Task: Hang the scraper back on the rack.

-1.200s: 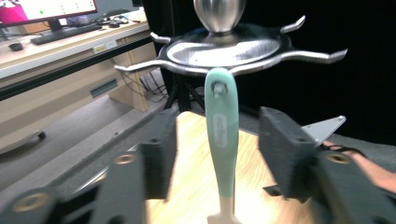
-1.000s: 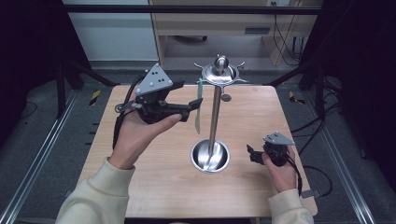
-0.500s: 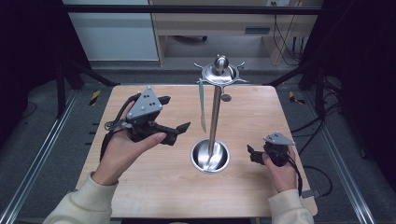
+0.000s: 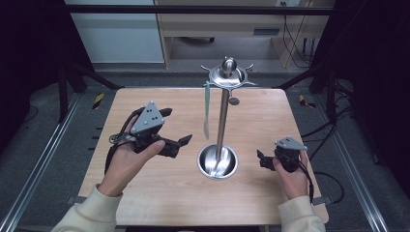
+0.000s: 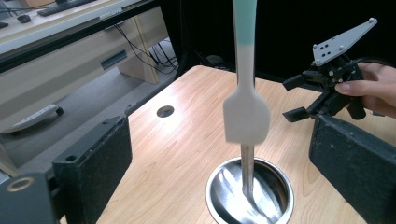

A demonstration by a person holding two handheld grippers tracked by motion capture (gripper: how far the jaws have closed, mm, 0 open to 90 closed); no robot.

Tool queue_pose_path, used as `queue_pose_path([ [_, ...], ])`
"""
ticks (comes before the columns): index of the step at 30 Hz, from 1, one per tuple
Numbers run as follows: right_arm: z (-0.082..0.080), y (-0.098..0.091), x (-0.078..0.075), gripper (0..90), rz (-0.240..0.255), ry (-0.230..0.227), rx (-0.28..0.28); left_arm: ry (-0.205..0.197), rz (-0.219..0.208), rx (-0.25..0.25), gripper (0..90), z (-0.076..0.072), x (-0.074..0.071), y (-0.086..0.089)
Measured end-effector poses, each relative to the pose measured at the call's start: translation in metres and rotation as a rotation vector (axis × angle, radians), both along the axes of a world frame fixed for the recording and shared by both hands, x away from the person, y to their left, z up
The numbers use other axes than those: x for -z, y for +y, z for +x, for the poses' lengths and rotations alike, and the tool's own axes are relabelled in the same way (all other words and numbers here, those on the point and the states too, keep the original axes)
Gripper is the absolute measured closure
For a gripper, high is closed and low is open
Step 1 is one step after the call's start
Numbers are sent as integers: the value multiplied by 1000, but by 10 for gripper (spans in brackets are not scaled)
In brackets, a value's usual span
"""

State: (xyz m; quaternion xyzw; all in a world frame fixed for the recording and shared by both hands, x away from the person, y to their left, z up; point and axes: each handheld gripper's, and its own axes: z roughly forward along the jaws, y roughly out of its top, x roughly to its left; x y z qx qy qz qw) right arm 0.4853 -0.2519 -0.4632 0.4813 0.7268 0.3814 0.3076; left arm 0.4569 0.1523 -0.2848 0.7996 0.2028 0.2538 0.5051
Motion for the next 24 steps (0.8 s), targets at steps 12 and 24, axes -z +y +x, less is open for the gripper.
queue_pose_path([
  [12,1,-2,-1,47,12,28,24,35,-24,-25,25,9,29,9],
  [24,1,-2,0,46,7,33,29,72,-17,-61,29,22,61,26],
])
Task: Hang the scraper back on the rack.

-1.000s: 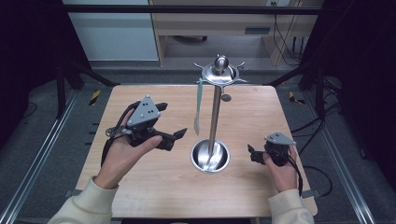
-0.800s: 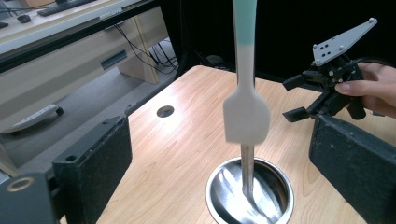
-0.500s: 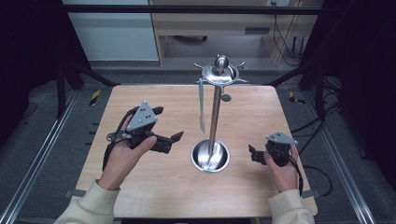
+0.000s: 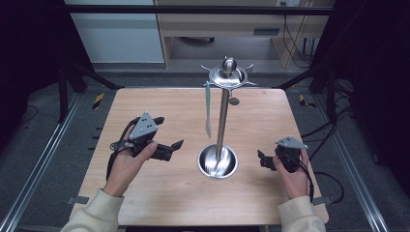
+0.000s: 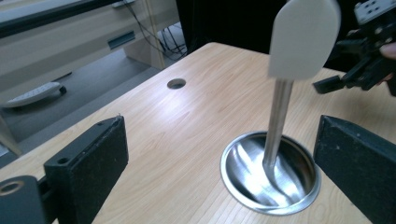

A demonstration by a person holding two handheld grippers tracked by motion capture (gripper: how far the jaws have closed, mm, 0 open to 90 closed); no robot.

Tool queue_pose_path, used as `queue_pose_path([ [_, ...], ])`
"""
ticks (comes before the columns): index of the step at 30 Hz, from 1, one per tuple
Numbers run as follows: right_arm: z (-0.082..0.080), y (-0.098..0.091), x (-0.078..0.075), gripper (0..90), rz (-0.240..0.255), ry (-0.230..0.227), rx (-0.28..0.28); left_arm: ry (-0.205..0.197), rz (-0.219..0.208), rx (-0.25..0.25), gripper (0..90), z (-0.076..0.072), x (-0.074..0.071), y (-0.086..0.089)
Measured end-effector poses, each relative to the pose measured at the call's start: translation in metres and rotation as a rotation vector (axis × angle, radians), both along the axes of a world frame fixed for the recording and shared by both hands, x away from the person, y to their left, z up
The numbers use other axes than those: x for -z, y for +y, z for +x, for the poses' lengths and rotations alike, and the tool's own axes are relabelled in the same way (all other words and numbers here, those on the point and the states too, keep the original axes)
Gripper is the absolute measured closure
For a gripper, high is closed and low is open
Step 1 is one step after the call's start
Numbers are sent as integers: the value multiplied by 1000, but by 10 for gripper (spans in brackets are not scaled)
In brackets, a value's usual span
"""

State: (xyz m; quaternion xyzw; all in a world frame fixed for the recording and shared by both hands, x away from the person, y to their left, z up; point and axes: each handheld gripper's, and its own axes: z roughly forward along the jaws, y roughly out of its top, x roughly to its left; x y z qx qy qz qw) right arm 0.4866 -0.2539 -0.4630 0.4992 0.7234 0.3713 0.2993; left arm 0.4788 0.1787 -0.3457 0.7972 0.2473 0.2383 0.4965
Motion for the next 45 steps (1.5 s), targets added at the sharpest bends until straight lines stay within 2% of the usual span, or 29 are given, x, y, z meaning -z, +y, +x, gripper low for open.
queue_pose_path([
  [7,1,0,2,50,-12,2,-5,25,-27,-23,33,5,18,9],
  [17,0,0,3,53,-16,-10,-15,46,-32,-44,33,11,39,18],
  [32,0,0,3,55,-23,-15,-20,87,6,-112,33,19,67,43],
  [45,0,1,3,55,-28,-16,-21,126,57,-176,34,25,89,70],
])
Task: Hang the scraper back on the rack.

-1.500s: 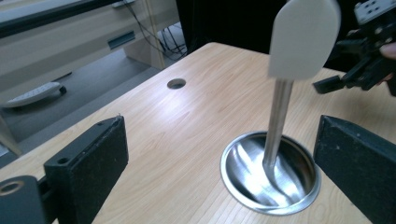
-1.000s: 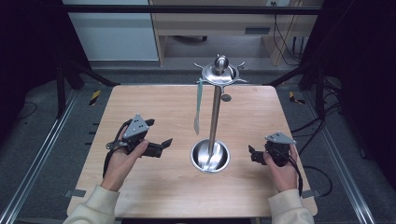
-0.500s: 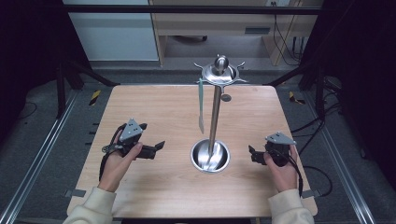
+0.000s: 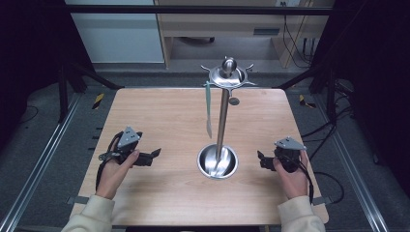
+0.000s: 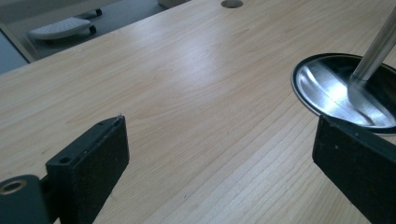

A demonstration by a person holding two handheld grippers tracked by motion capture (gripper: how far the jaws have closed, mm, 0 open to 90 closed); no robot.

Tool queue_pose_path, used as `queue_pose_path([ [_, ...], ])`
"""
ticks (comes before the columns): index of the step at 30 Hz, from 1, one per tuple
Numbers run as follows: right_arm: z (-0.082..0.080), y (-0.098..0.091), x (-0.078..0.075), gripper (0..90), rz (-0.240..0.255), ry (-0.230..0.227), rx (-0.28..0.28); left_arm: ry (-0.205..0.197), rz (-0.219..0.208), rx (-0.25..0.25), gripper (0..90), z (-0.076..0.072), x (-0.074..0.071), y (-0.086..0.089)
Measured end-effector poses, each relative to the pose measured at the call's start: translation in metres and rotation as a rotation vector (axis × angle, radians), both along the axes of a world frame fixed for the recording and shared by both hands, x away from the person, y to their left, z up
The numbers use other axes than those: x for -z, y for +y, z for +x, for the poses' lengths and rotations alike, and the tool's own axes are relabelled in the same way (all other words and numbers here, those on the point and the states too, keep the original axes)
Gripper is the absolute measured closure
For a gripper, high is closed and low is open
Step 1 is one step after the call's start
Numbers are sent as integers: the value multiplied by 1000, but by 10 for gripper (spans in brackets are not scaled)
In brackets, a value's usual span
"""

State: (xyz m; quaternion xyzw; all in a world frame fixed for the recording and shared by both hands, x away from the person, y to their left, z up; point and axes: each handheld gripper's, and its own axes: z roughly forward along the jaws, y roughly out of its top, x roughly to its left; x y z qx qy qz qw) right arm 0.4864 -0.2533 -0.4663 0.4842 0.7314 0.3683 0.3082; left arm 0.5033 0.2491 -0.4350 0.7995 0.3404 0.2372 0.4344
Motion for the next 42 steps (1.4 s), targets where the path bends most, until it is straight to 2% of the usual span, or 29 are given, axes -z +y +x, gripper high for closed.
queue_pose_path([
  [7,-1,0,-1,55,-6,-3,-8,15,-5,-34,36,4,6,11],
  [19,-1,1,0,56,-14,-4,-4,49,32,-114,40,8,22,33],
  [24,-1,1,0,56,-15,-3,-5,53,88,-157,41,10,27,42],
  [28,-1,1,0,56,-19,-3,-7,61,94,-195,42,13,31,51],
  [32,-1,1,0,56,-21,-5,-9,60,138,-221,42,14,35,57],
  [35,-1,2,0,56,-20,-4,-10,61,195,-244,48,14,38,59],
  [37,-1,2,0,56,-21,-6,-13,55,207,-251,49,12,39,59],
  [41,-2,4,-1,55,-26,-5,-24,23,150,-262,56,2,32,57],
  [42,-2,4,-1,55,-24,-5,-26,22,148,-258,55,0,31,56],
])
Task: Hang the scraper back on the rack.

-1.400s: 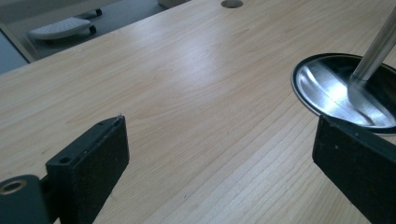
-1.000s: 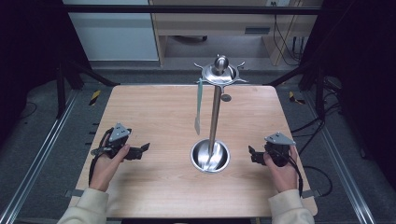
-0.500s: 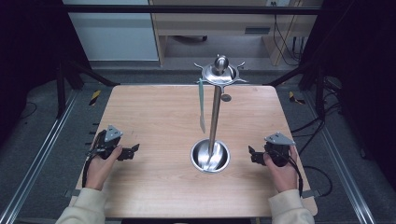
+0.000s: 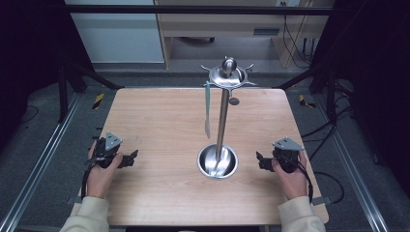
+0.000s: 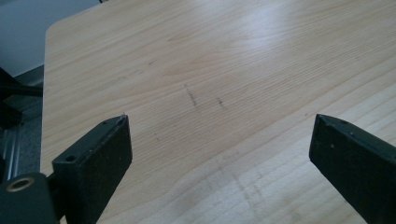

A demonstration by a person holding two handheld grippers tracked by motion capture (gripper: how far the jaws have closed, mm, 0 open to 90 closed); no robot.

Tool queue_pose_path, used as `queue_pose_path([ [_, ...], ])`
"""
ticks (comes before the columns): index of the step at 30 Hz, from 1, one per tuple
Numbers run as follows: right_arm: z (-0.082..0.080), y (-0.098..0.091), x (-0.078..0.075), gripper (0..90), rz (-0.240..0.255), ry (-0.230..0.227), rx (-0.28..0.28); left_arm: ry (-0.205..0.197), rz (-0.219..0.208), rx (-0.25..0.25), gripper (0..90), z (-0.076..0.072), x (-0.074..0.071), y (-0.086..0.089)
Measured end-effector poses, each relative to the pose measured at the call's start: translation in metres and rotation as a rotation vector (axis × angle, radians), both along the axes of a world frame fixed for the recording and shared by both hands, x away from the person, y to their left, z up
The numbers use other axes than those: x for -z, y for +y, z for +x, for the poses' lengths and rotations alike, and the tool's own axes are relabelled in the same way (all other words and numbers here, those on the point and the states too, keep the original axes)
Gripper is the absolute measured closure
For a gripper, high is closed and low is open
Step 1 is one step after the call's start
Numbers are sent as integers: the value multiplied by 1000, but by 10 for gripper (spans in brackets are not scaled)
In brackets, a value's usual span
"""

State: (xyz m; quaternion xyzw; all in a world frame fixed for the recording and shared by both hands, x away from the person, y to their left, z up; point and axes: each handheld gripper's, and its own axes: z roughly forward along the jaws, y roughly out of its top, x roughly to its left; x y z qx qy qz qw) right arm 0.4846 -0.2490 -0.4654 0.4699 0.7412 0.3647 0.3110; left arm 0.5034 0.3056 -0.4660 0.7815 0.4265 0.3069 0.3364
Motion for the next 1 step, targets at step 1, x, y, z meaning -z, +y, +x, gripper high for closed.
queue_pose_path([
  [1,0,0,0,56,0,0,-1,7,1,4,55,-2,0,-1],
])
